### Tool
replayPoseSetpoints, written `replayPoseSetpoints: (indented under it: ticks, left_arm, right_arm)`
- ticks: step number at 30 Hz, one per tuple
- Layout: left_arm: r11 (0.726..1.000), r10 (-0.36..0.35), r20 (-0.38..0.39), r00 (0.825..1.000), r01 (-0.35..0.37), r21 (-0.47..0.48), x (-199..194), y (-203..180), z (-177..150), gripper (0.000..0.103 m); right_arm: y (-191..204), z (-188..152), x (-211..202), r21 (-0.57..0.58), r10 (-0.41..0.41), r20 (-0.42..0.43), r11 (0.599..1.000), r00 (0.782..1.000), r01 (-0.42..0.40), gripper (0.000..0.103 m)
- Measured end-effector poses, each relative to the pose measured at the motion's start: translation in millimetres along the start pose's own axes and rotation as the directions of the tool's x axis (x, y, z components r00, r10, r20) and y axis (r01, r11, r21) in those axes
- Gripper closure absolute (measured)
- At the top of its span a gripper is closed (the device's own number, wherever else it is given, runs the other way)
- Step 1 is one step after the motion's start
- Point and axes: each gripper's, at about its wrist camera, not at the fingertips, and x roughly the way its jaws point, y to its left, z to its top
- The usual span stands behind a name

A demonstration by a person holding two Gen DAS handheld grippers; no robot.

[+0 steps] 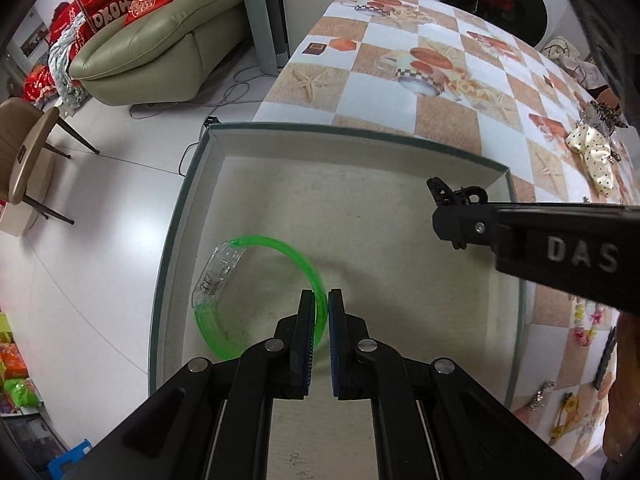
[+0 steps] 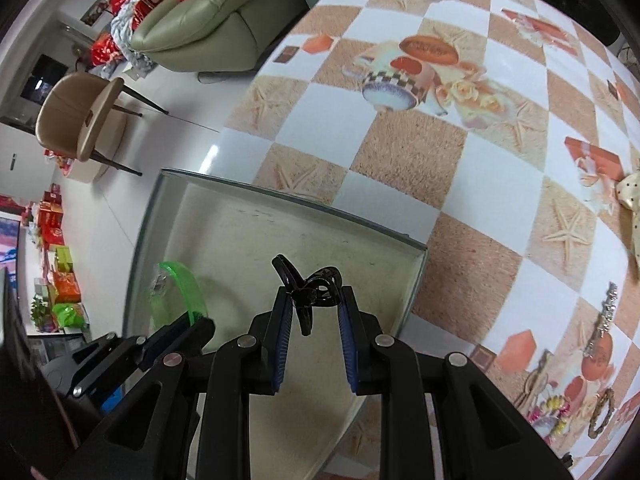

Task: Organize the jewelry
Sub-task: 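Carry both items over the white tray while the right gripper opens to drop the claw clip, then open the left gripper to drop the green bangle into the tray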

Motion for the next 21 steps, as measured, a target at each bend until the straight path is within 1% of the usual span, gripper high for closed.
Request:
replayPoseSetpoints:
  ticks: [6,7,11,12,13,14,15,16,18,21]
  left_arm:
    - [1.000,0.021,-0.012,1.000,-0.021,0.010,7.0,-3.4,0.5,0.092]
    - [1.000,0.026,-0.012,1.000,-0.026,0.011,7.1,-3.6,0.2,0.092]
    - [0.999,0.035,-0.022,0.999,-0.035,0.015,8.1,-5.1,1.6,0.092]
    - [0.999,0.037,-0.022,0.999,-0.037,0.016,8.0,-4.9,1.9,0.092]
    - [0.999,0.039,-0.021,0.999,-0.038,0.017,7.4,-5.3,2.9,0.092]
    - [0.999,0.040,-0.020,0.999,-0.040,0.017,6.6,-5.1,2.8,0.092]
    - [0.999,0.042,-0.019,0.999,-0.042,0.018,5.6,-5.4,3.8,0.092]
    - [0.999,0.043,-0.017,0.999,-0.043,0.018,4.6,-5.6,4.5,0.092]
    - [0.999,0.042,-0.014,0.999,-0.042,0.015,1.4,-4.4,4.9,0.091]
    - [1.000,0.023,-0.015,1.000,-0.023,0.005,-2.8,-3.8,6.9,0.091]
  right_arm:
    - [-1.2,4.1,16.5,0.002,-0.016,-0.029,1.000,0.999,0.016,0.077]
    - [-0.6,4.5,15.5,0.000,-0.015,-0.018,1.000,1.000,0.015,0.077]
    - [2.7,7.8,15.5,-0.002,-0.018,-0.020,1.000,1.000,0.018,0.077]
    - [1.6,8.3,15.4,0.003,-0.010,-0.023,1.000,1.000,0.010,0.072]
    - [0.6,9.8,14.5,0.014,0.007,-0.027,1.000,1.000,-0.007,0.060]
    - [-1.1,10.9,14.0,0.018,0.018,-0.026,1.000,1.000,-0.018,0.055]
    - [-1.4,11.9,11.4,0.021,0.030,-0.020,0.999,0.999,-0.029,0.045]
    - [-1.7,13.0,7.5,0.024,0.040,-0.013,0.999,0.999,-0.039,0.041]
    - [-3.1,14.2,-0.4,0.034,0.049,0.003,0.998,0.999,-0.049,0.040]
    - [-11.5,15.0,-19.7,0.070,0.085,0.038,0.994,0.996,-0.087,0.040]
